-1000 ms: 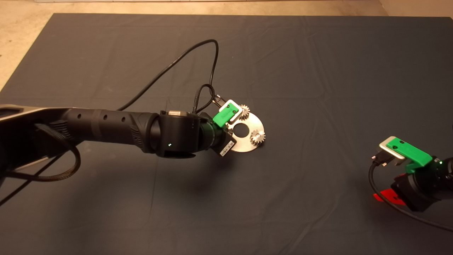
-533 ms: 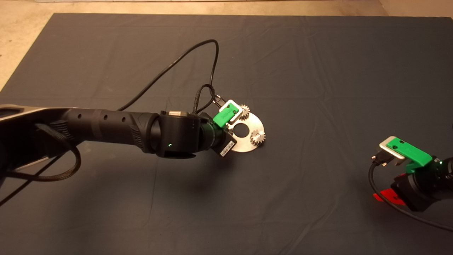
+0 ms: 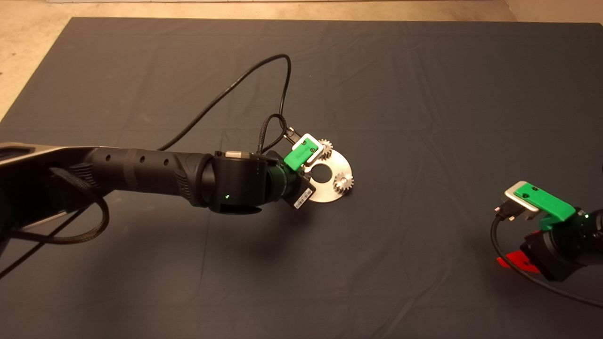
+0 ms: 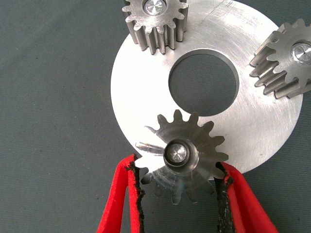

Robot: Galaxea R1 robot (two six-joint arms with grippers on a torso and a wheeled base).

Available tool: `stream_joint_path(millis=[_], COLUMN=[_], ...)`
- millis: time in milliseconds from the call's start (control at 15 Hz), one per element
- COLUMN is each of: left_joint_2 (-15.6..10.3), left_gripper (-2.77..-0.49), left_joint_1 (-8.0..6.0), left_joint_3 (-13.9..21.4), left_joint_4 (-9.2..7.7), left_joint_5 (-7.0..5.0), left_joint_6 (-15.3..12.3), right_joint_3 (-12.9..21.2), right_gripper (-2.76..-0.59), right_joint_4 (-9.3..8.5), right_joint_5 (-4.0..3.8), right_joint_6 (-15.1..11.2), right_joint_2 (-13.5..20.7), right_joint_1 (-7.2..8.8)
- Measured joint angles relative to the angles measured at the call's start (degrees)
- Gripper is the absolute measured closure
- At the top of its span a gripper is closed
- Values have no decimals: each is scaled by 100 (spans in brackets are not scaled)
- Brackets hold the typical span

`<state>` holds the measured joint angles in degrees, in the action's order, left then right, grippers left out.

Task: Install three planetary gears onto the carrier pins

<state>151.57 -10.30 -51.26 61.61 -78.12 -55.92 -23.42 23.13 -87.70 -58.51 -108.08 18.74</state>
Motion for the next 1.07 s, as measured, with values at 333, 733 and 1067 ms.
stream_joint_path(millis=[333,733,1067], left_joint_2=[0,-2,-13], left_gripper=[-66,-83,-111], left_joint_1=[30,30,28], left_joint_3=[0,0,1], left_joint_4=[12,12,13], left_joint_5=[-1,0,-2], left_joint_6=[0,-6,-9], right_joint_3=[0,0,0], right_gripper=[-178,-178,-178], right_joint_4=[0,0,0], right_joint_5=[-1,0,0], right_joint_6=[0,0,0], right_joint_2=[0,0,0], right_joint_1=[0,-2,0])
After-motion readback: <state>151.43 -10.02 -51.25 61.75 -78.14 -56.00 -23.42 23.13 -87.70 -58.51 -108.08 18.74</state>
